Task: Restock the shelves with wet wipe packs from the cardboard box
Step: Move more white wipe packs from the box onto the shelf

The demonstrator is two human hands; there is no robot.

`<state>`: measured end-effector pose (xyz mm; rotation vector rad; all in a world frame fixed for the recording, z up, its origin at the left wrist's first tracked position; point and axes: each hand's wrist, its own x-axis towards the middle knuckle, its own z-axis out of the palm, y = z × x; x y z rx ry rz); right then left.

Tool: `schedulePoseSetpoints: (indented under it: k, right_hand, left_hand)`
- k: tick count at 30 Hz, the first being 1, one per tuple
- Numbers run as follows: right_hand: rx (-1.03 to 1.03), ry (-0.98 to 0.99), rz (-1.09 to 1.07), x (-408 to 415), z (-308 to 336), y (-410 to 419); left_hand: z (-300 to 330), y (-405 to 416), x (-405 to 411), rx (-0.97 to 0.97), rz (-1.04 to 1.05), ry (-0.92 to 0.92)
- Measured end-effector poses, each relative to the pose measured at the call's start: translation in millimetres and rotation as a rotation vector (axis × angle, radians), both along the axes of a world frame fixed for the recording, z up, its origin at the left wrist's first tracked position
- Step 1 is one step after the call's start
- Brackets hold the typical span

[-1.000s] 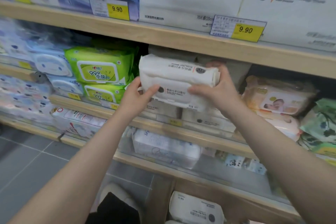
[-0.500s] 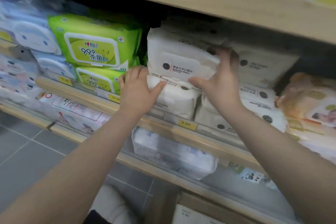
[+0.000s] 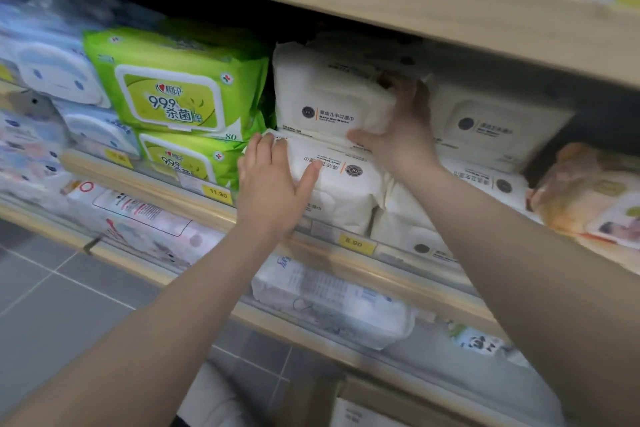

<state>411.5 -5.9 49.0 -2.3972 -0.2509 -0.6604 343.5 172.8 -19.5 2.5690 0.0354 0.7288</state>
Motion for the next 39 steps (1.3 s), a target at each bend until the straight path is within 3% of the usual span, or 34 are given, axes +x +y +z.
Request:
schedulePoseSetpoints:
  k: [5,12,16,19,22,30,39]
  right_hand:
    - [-0.131,0.202,0.049,-14,19,-18]
    - [-0.151,0.274,0.102,-96,25,-54]
    - [-0.228,0.330,0.093,-167,9,-83]
    - [-0.214,0.311,0.114,-228,-20,-98]
    - [-0.232,0.372,0.136,-284,-66,-112]
    - [-0.281,0.664,0.126,-379,-179,-127]
    - [-0.432,0.869,0.309,-395,-268,-106]
  left_hand:
    - [5,-7,-3,-0.004,-0.027,0.068]
    - [29,-31,-25,0.089,-0.075,0.314]
    - [31,-64,-85,0.018,-0.284,0.243]
    - [8,-74,-138,-0.156,-0.424,0.269]
    - [-37,-74,-190,-0.270,-0.425,0.397]
    - [-131,-66,-272,-0.122,-0.509,0.625]
    - [-180,-52,-288,0.015,-0.607,0.651]
